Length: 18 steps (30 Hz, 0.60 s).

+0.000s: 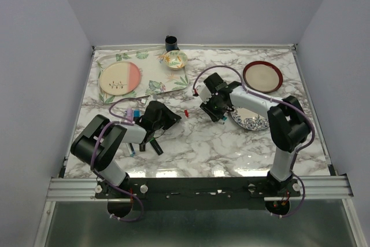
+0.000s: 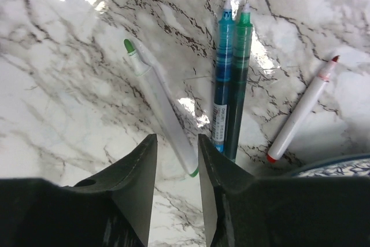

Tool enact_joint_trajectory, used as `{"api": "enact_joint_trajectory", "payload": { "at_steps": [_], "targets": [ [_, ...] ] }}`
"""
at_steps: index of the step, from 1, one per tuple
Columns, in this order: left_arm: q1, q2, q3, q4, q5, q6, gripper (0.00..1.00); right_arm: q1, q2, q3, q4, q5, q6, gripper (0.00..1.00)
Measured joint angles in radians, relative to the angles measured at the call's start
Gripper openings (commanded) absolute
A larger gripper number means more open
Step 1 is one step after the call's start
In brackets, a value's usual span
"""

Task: Open the pen caps

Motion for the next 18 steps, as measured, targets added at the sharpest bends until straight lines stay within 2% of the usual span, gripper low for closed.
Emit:
{"api": "enact_joint_trajectory", "payload": {
  "at_steps": [5,12,16,18],
  "targets": [
    [-0.006,-0.027,0.005,-0.028,-0.013,0.003,0.53,-0.011,-0.119,-0.004,0.002,-0.098,-0.018,0.45],
    [-0.012,-0.105,0.004,-0.131,-0.058,0.027,0.62,-0.012,-0.223,-0.007,0.018,-0.229,-0.043,0.45],
    [-0.012,-0.185,-0.016,-0.193,-0.080,0.057,0.70,-0.012,-0.224,-0.019,0.018,-0.278,-0.054,0.45],
    [-0.012,-0.288,-0.042,-0.230,-0.093,0.083,0.73,-0.012,-0.229,-0.030,0.017,-0.329,-0.066,0.45]
  ]
}}
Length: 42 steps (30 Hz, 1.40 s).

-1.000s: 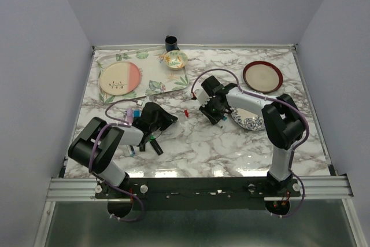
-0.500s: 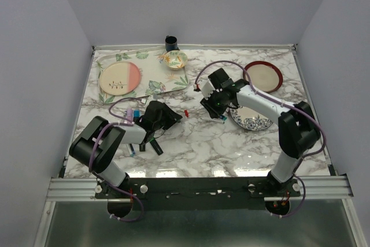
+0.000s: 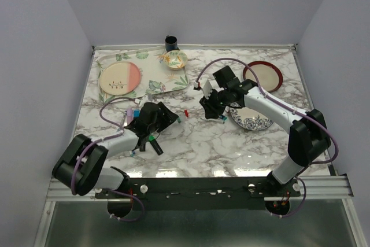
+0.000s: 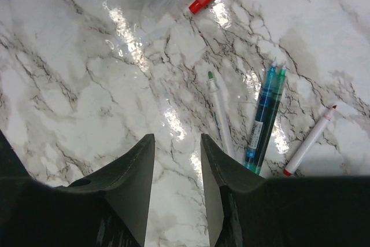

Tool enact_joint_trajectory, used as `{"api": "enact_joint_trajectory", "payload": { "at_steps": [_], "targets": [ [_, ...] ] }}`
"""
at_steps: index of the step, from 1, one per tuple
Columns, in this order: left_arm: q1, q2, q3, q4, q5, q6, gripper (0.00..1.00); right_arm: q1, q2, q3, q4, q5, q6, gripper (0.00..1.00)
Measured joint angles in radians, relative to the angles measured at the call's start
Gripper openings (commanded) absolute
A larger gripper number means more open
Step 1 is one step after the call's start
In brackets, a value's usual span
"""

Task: Open the pen caps

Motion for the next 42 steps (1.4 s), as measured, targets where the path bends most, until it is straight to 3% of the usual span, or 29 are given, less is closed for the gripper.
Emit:
{"api": "enact_joint_trajectory", "payload": {
  "at_steps": [8,11,20,34,38,42],
  "targets": [
    [0.000,-0.351,-0.007,-0.242,-0.114,0.092,0.74,-0.001,-0.091,-0.021,-0.006,-0.223,-0.041,0.45],
    [0.000,-0.390,-0.005,-0.370,-0.147,0.089,0.73,-0.001,-0.105,-0.021,-0.006,-0.263,-0.050,0.45],
    [-0.015,-0.312,0.037,-0.754,-0.180,-0.003,0.73,-0.001,-0.105,-0.023,-0.005,-0.289,-0.053,0.45],
    [-0.023,-0.159,0.098,-0.805,-0.219,-0.065,0.62,-0.001,-0.104,-0.023,-0.005,-0.289,-0.053,0.45],
    [-0.027,-0.103,0.132,-0.812,-0.233,-0.070,0.41,-0.001,-0.104,-0.023,-0.005,-0.289,-0.053,0.45],
    [-0.033,-0.027,0.186,-0.847,-0.245,-0.060,0.30,-0.001,-0.104,-0.023,-0.005,-0.289,-0.053,0.45]
  ]
}}
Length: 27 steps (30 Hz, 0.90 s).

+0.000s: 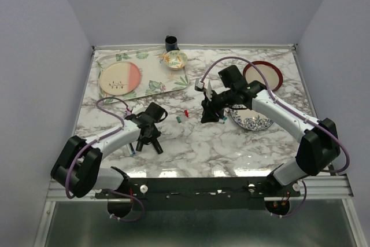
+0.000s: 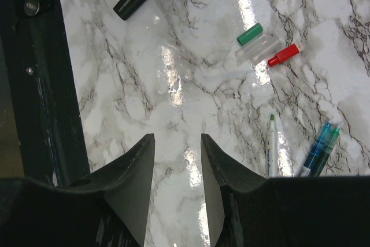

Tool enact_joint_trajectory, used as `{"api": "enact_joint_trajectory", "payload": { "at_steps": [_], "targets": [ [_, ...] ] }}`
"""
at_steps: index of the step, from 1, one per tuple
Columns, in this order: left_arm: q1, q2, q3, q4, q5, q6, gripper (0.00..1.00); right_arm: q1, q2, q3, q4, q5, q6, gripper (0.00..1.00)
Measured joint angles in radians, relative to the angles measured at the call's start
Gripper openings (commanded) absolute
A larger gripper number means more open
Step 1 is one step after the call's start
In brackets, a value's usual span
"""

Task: Open the pen caps

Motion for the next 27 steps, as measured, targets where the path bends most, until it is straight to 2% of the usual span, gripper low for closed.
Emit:
{"api": "enact_joint_trajectory", "payload": {
  "at_steps": [4,5,7,12,15,18,22,27],
  "targets": [
    [-0.013,0.076,0.063,-0.018,-0.004,0.023,0.13,0.000,0.000,0.000,0.000,0.000,0.000,0.46],
    [-0.019,0.091,0.076,-0.018,-0.006,0.029,0.06,0.000,0.000,0.000,0.000,0.000,0.000,0.45],
    [-0.028,0.101,0.085,-0.018,-0.007,0.042,0.01,0.000,0.000,0.000,0.000,0.000,0.000,0.45],
    [-0.067,0.080,0.080,0.002,-0.005,0.087,0.00,0.000,0.003,0.000,0.000,-0.032,0.004,0.46],
    [-0.077,-0.016,0.050,0.060,0.011,0.113,0.00,0.000,0.028,0.000,0.001,-0.085,0.018,0.45],
    [-0.078,-0.143,-0.006,0.185,0.045,0.133,0.00,0.000,0.069,0.000,0.001,-0.146,0.039,0.45],
    [-0.077,-0.282,-0.167,0.488,0.140,0.139,0.00,0.004,0.109,-0.007,0.015,-0.212,0.083,0.47],
    [-0.078,-0.286,-0.303,0.763,0.214,0.091,0.00,0.016,0.110,-0.053,0.096,-0.260,0.180,0.48]
  ]
}}
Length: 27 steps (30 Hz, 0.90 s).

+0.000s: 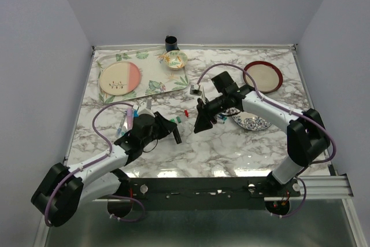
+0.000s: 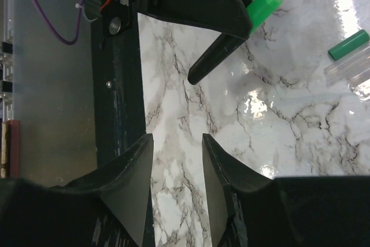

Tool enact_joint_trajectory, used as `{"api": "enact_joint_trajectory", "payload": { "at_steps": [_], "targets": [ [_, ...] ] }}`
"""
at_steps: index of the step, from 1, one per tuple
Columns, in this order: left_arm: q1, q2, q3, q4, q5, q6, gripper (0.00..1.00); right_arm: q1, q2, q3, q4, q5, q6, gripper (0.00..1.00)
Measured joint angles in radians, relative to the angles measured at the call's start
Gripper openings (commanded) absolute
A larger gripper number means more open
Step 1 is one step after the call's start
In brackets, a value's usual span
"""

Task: Open the pen caps

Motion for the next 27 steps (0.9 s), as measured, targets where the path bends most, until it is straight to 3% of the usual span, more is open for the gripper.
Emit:
{"api": "enact_joint_trajectory", "payload": {
  "at_steps": [5,9,27],
  "targets": [
    [-0.001,0.055,-0.017,0.182,0.027,-0.063,0.00,0.026,0.004,-0.021,0.061,-0.006,0.071,0.49],
    [-0.009,0.099,-0.010,0.240,0.027,-0.119,0.00,0.047,0.008,-0.021,0.089,0.011,0.096,0.50],
    [-0.104,0.188,0.052,0.214,-0.064,-0.200,0.00,0.072,0.062,-0.020,0.111,0.128,0.153,0.49]
  ]
}}
